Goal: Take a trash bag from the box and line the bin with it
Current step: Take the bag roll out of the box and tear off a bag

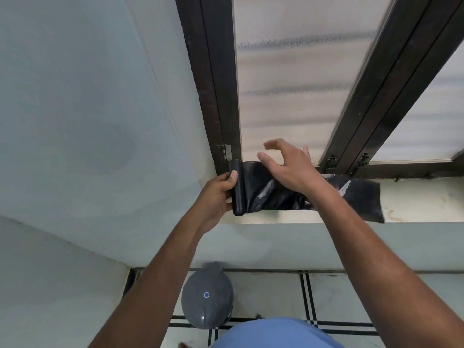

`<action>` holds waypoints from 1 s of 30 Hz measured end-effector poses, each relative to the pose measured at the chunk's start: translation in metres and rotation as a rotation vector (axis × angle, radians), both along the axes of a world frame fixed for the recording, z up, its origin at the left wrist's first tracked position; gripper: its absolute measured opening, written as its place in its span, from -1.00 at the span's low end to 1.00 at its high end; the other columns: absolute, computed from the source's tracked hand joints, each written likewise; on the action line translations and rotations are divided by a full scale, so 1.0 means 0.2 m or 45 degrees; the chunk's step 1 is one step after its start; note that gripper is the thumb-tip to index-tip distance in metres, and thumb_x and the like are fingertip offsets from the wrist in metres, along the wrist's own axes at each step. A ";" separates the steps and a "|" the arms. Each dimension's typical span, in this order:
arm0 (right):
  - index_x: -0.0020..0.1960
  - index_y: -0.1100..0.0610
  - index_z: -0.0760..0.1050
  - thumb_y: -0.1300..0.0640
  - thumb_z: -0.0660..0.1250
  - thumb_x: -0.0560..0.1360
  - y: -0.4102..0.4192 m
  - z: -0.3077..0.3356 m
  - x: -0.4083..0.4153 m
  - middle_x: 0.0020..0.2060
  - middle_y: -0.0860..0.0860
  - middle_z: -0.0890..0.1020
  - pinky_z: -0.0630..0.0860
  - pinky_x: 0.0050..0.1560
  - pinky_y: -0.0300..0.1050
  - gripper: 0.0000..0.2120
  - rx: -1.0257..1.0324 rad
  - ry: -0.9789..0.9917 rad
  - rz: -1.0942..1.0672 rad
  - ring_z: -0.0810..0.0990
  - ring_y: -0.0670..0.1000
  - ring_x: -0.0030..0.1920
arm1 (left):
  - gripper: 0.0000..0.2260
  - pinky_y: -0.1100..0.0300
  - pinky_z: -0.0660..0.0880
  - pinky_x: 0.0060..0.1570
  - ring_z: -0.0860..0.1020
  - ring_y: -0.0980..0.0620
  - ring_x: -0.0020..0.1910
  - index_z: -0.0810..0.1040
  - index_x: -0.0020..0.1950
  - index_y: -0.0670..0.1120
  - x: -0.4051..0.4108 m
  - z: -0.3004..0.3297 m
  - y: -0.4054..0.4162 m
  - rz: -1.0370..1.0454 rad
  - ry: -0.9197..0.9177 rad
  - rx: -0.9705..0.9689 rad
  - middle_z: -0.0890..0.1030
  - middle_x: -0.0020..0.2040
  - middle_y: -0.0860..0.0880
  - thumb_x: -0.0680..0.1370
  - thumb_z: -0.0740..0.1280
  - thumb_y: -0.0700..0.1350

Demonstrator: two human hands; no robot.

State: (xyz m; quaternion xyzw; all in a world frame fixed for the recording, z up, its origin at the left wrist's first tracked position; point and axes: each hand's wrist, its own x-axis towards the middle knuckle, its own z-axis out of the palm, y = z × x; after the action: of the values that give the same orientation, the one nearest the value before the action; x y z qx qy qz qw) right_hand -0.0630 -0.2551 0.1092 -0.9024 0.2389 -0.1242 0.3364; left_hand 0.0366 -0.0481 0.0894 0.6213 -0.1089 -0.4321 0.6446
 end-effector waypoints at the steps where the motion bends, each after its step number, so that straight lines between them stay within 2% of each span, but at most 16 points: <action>1: 0.55 -0.10 0.46 -0.43 0.28 0.66 0.01 0.02 0.00 0.43 -0.18 0.64 -0.04 0.74 0.37 -0.39 0.082 0.001 0.050 0.52 0.00 0.53 | -0.65 -0.22 0.59 0.39 0.59 -0.23 0.43 0.60 0.48 -0.03 0.00 0.00 0.00 -0.008 -0.001 -0.001 0.64 0.42 -0.16 0.78 0.23 0.07; 2: 0.56 -0.13 0.44 -0.51 0.32 0.59 0.02 0.03 0.00 0.41 -0.18 0.65 0.13 0.71 0.31 -0.31 0.189 0.018 0.091 0.54 0.01 0.51 | -0.65 -0.23 0.59 0.39 0.59 -0.23 0.42 0.61 0.47 -0.02 -0.01 0.00 -0.01 -0.015 0.004 -0.006 0.65 0.42 -0.17 0.79 0.20 0.07; 4: 0.48 -0.12 0.50 -0.56 0.44 0.45 0.05 0.05 0.00 0.29 -0.15 0.68 0.53 0.42 0.05 -0.23 0.356 0.095 0.142 0.63 -0.03 0.34 | -0.65 -0.23 0.59 0.38 0.60 -0.23 0.42 0.61 0.46 -0.02 -0.02 0.00 -0.02 0.001 0.014 -0.011 0.66 0.40 -0.17 0.80 0.17 0.07; 6: 0.24 -0.03 0.64 -0.49 0.53 0.44 0.06 0.03 0.01 0.10 -0.05 0.73 0.69 0.14 -0.01 -0.37 0.351 0.152 0.175 0.72 -0.03 0.09 | -0.61 -0.24 0.56 0.43 0.61 -0.21 0.43 0.61 0.47 -0.02 -0.02 0.01 -0.02 0.020 0.038 -0.021 0.68 0.40 -0.15 0.79 0.17 0.13; 8: 0.02 0.08 0.69 -0.42 0.57 0.46 0.06 -0.01 0.01 -0.10 0.09 0.75 0.67 0.00 0.05 -0.45 0.340 0.120 0.180 0.73 0.06 -0.10 | -0.56 -0.18 0.54 0.45 0.64 -0.15 0.42 0.60 0.50 -0.04 -0.03 0.02 -0.02 -0.015 0.037 -0.054 0.68 0.41 -0.11 0.75 0.25 0.19; 10: -0.07 0.15 0.67 -0.37 0.59 0.46 0.04 -0.04 0.01 -0.17 0.19 0.72 0.58 -0.12 0.05 -0.44 0.377 0.066 0.174 0.69 0.09 -0.22 | -0.60 -0.16 0.55 0.45 0.65 -0.12 0.40 0.60 0.49 -0.03 -0.03 0.01 -0.01 -0.017 -0.008 -0.056 0.69 0.40 -0.10 0.72 0.36 0.13; 12: -0.09 0.15 0.67 -0.37 0.62 0.43 0.02 -0.05 0.01 -0.21 0.15 0.73 0.59 -0.14 0.07 -0.44 0.397 0.044 0.151 0.71 0.11 -0.22 | -0.63 -0.19 0.56 0.44 0.66 -0.15 0.39 0.61 0.48 -0.03 -0.02 0.00 0.01 -0.005 -0.008 -0.048 0.70 0.38 -0.10 0.72 0.37 0.09; 14: -0.13 0.17 0.64 -0.46 0.63 0.34 0.01 -0.05 0.00 -0.30 0.07 0.70 0.53 -0.17 -0.01 -0.33 0.391 0.048 0.096 0.68 0.05 -0.27 | -0.61 -0.23 0.56 0.44 0.65 -0.18 0.40 0.62 0.47 -0.03 -0.02 -0.01 0.01 0.025 0.031 -0.018 0.71 0.36 -0.11 0.73 0.32 0.14; 17: -0.16 0.22 0.60 -0.60 0.61 0.19 0.00 -0.05 -0.01 -0.29 0.13 0.68 0.44 -0.19 -0.03 -0.14 0.339 0.077 0.039 0.64 0.12 -0.29 | -0.58 -0.22 0.54 0.46 0.66 -0.14 0.39 0.62 0.47 -0.04 -0.01 -0.01 0.01 0.084 0.074 -0.012 0.71 0.37 -0.09 0.75 0.26 0.18; 19: -0.19 0.25 0.53 -0.63 0.60 0.15 -0.01 -0.04 -0.01 -0.36 0.09 0.56 0.37 -0.20 -0.02 -0.08 0.299 0.095 0.021 0.52 0.09 -0.34 | -0.57 -0.19 0.57 0.44 0.66 -0.12 0.39 0.62 0.48 -0.03 -0.01 -0.01 0.02 0.086 0.069 -0.018 0.72 0.37 -0.08 0.76 0.24 0.18; 21: -0.29 0.14 0.39 -0.62 0.60 0.18 -0.02 -0.04 -0.02 -0.39 -0.08 0.41 0.28 -0.24 -0.06 -0.16 0.245 0.129 -0.014 0.39 -0.05 -0.35 | -0.59 -0.15 0.62 0.36 0.66 -0.11 0.38 0.64 0.46 -0.02 -0.02 0.01 0.02 0.090 0.051 -0.020 0.73 0.35 -0.06 0.76 0.23 0.18; 23: -0.29 -0.06 0.33 -0.62 0.56 0.24 -0.03 -0.05 -0.04 -0.35 -0.16 0.39 0.26 -0.26 -0.11 -0.30 0.151 0.192 -0.031 0.41 -0.09 -0.30 | -0.60 -0.11 0.65 0.26 0.67 -0.12 0.35 0.65 0.45 -0.02 -0.03 0.01 0.02 0.103 0.034 0.003 0.74 0.32 -0.07 0.77 0.21 0.16; 25: -0.15 -0.08 0.49 -0.60 0.51 0.33 -0.03 -0.06 -0.05 -0.23 -0.16 0.53 0.38 -0.21 -0.06 -0.40 -0.008 0.284 -0.043 0.53 0.01 -0.14 | -0.59 -0.11 0.65 0.25 0.67 -0.12 0.33 0.65 0.44 -0.02 -0.04 0.00 0.02 0.098 -0.005 0.048 0.74 0.31 -0.09 0.78 0.18 0.16; 26: 0.00 -0.06 0.58 -0.57 0.49 0.38 -0.03 -0.06 -0.05 -0.11 -0.14 0.61 0.47 -0.12 -0.03 -0.40 -0.090 0.334 -0.039 0.58 0.03 -0.04 | -0.59 -0.12 0.64 0.29 0.66 -0.13 0.34 0.64 0.45 -0.01 -0.04 -0.01 0.02 0.098 -0.007 0.060 0.73 0.32 -0.09 0.79 0.16 0.16; 28: 0.23 -0.05 0.59 -0.53 0.43 0.46 -0.01 -0.04 -0.06 0.10 -0.09 0.70 0.60 0.14 0.07 -0.38 -0.170 0.358 -0.030 0.65 0.06 0.13 | -0.58 -0.15 0.61 0.36 0.65 -0.14 0.38 0.63 0.46 -0.02 -0.06 -0.02 0.01 0.114 0.023 0.073 0.72 0.34 -0.09 0.80 0.13 0.16; 30: 0.33 -0.09 0.58 -0.52 0.39 0.51 0.02 -0.01 -0.05 0.20 -0.11 0.72 0.57 0.35 0.17 -0.39 -0.064 0.302 0.010 0.66 0.04 0.24 | -0.54 -0.18 0.58 0.41 0.65 -0.14 0.40 0.62 0.47 -0.04 -0.07 -0.03 0.00 0.111 0.101 0.036 0.72 0.35 -0.09 0.79 0.13 0.18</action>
State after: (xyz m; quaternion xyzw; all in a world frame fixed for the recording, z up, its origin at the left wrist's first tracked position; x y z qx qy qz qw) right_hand -0.0734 -0.2512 0.1080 -0.9199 0.2703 -0.0211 0.2833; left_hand 0.0216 -0.0482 0.0841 0.6168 -0.0499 -0.4296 0.6577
